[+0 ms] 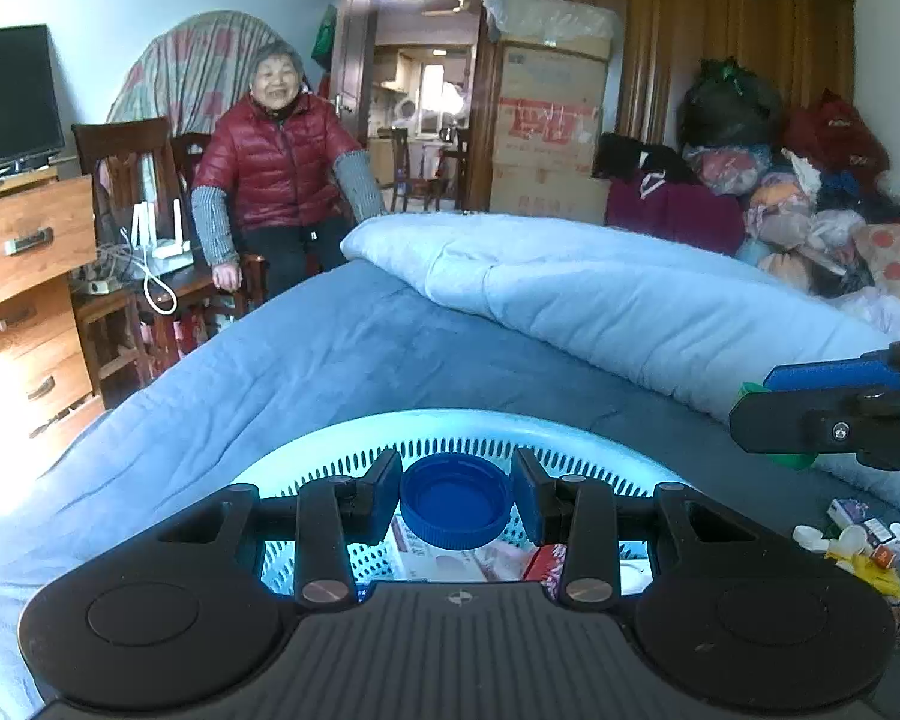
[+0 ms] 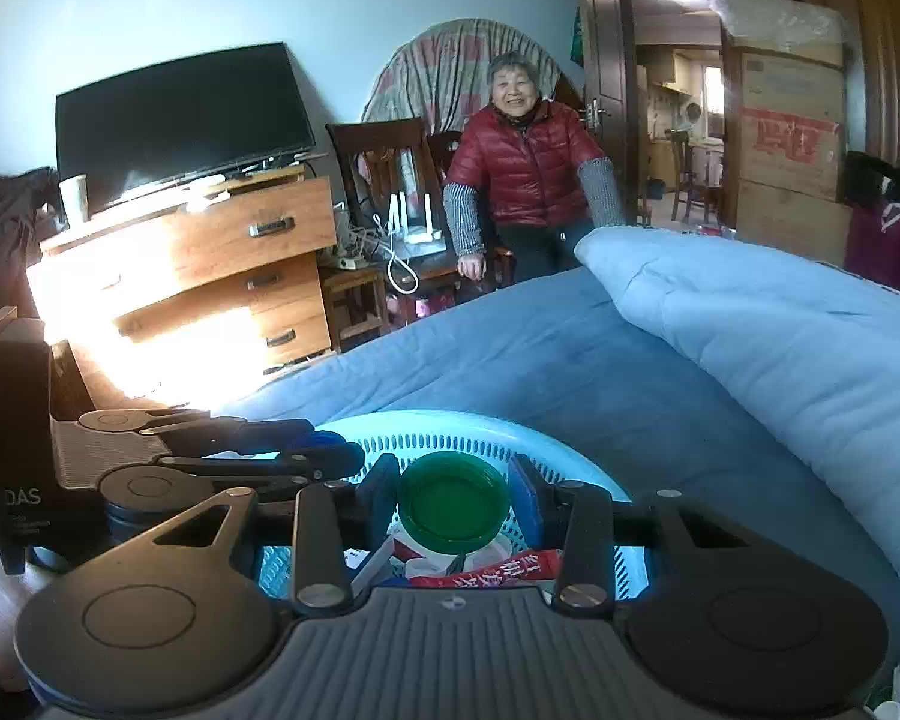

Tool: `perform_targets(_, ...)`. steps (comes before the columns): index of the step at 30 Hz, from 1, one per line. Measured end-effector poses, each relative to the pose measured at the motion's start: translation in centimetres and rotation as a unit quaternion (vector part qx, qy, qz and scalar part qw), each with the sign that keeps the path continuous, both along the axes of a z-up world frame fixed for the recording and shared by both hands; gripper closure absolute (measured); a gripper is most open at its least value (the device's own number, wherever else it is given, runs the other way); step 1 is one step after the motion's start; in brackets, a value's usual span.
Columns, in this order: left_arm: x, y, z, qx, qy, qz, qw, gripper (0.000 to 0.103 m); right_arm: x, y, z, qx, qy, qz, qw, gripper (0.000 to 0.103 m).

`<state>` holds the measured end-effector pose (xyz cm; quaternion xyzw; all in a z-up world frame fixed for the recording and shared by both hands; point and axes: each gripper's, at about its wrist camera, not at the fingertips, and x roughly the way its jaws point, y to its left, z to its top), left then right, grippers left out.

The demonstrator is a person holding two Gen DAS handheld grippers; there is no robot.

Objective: Organize objects
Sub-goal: 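Carry the blue and green caps over the blue basket and open both tools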

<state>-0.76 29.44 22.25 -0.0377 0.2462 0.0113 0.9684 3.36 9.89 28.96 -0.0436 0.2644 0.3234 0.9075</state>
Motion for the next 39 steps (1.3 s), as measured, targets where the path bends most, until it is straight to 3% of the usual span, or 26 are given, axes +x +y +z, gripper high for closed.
perform_targets(18,1.2,0.6,-1.3,0.008,0.009,0.009,0.9999,0.063,0.3,1.3,-1.5,-0.009,0.007,0.002,1.000,0.060)
perform_targets(19,1.2,0.6,-1.3,0.009,0.009,0.009,0.9999,0.060,0.3,1.3,-1.5,-0.009,0.006,0.002,1.000,0.059)
perform_targets(20,1.2,0.6,-1.3,0.010,0.010,0.008,0.9999,0.050,0.3,1.2,-1.6,-0.009,0.003,0.000,1.000,0.057)
perform_targets(21,1.2,0.5,-1.3,0.011,0.010,0.009,0.9998,0.040,0.1,1.1,-1.6,-0.013,-0.006,-0.004,1.000,0.048)
perform_targets(22,1.1,0.4,-1.3,0.015,0.002,0.010,0.9998,0.021,-0.2,0.9,-1.6,-0.018,-0.021,-0.015,0.999,0.031)
perform_targets(23,0.7,0.0,-1.1,0.019,-0.010,0.008,0.9997,0.015,-0.9,0.3,-1.6,-0.018,-0.044,-0.029,0.998,0.025)
perform_targets(26,-2.0,-3.0,0.5,0.006,-0.054,-0.038,0.9978,0.014,-4.4,-4.2,-1.8,0.037,-0.096,-0.074,0.992,0.021)
perform_targets(27,-3.5,-4.6,1.3,-0.003,-0.074,-0.066,0.9950,0.010,-6.5,-6.6,-2.3,0.056,-0.121,-0.101,0.986,0.017)
perform_targets(28,-5.4,-6.7,1.8,-0.003,-0.095,-0.098,0.9907,0.011,-8.3,-8.7,-2.9,0.065,-0.142,-0.125,0.980,0.004)
perform_targets(30,-8.3,-10.8,1.7,0.009,-0.113,-0.141,0.9834,0.010,-12.3,-13.9,-5.2,0.095,-0.174,-0.173,0.965,0.000)
perform_targets(31,-9.3,-12.3,0.9,-0.011,-0.111,-0.175,0.9782,0.000,-13.9,-16.5,-6.7,0.090,-0.169,-0.202,0.961,0.000)
perform_targets(33,-10.4,-15.2,-1.5,-0.036,-0.091,-0.242,0.9653,0.000,-16.6,-21.2,-9.7,0.064,-0.145,-0.262,0.952,0.000)
perform_targets(37,-8.9,-21.3,-9.3,-0.017,0.000,-0.294,0.9558,0.000,-19.7,-31.1,-16.8,-0.004,-0.051,-0.364,0.930,0.000)
perform_targets(39,-6.9,-22.8,-13.1,0.002,0.035,-0.289,0.9566,0.000,-20.1,-35.5,-20.4,-0.048,-0.009,-0.399,0.916,0.000)
